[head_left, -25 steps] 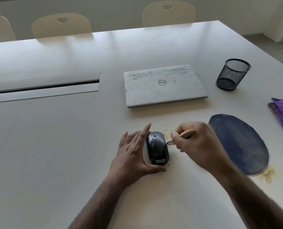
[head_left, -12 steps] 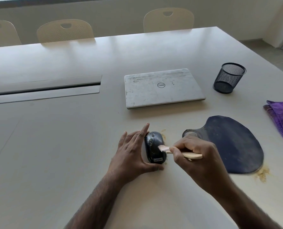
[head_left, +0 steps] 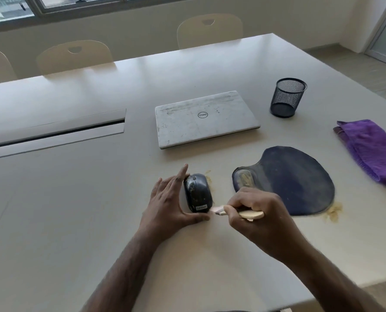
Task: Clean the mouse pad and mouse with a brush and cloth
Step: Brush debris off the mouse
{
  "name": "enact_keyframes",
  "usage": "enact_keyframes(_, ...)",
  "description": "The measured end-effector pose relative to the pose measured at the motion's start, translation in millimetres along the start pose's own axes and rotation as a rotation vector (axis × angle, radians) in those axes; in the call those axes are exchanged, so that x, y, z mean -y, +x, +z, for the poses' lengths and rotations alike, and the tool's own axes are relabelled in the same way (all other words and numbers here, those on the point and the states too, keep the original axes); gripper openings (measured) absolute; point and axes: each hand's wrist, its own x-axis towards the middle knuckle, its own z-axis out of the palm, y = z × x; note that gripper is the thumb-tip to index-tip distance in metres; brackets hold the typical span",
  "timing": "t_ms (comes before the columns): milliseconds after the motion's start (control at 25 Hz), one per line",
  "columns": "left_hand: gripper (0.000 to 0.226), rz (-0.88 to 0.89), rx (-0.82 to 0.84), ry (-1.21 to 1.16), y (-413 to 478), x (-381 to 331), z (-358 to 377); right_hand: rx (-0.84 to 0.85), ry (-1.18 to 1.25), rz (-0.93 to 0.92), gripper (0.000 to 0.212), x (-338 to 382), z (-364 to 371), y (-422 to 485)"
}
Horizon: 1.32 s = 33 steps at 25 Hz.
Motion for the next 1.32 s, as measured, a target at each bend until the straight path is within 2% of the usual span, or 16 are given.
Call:
enact_keyframes(120, 0.131, 0.013, 0.003, -0.002, 0.0, -0.2, 1.3, -0.205, 0.034, 0.067, 0.017, -15.2, -3.0, -19.3)
enact_keyframes(200, 0.129, 0.0, -0.034, 0.009, -3.5, 1.3, 4.0, -0.278, 0.043, 0.11, 0.015, -24.7, 2.4, -36.3)
enact_keyframes(360, 0.106, -0.003, -0.142, 0.039, -17.6, -2.4, 9.2, -0.38, 0.042, 0.054, 0.02, -30.7, 7.4, -60.7)
enact_keyframes(520, 0.091, -0.012, -0.171, 0.091, -33.0, -6.3, 14.5, -0.366, 0.022, 0.03, 0.019, -34.2, 11.5, -58.4)
enact_keyframes(680, 0.084, 0.058, -0.162, 0.173, -48.1, -13.9, 19.2, -0.352, -0.012, -0.01, 0.018, -32.6, 13.5, -62.8)
enact_keyframes(840, 0.084, 0.153, -0.193, 0.272, -57.3, -24.0, 22.3, -0.336, -0.064, -0.003, 0.019, -25.3, 11.6, -66.2)
enact_keyframes(1040, 0.087, 0.242, -0.199, 0.187, -66.4, -61.6, 45.9, -0.321, -0.103, 0.036, 0.014, -13.9, -12.5, -114.1)
enact_keyframes(1200, 0.086, 0.174, -0.164, 0.173, -58.0, -112.2, 67.4, -0.339, -0.088, 0.103, 0.013, -23.1, -52.2, -142.3)
enact_keyframes(1320, 0.085, 0.137, -0.146, 0.242, -37.6, -143.2, 80.9, -0.407, -0.099, 0.063, 0.009, -41.0, -84.2, -137.1)
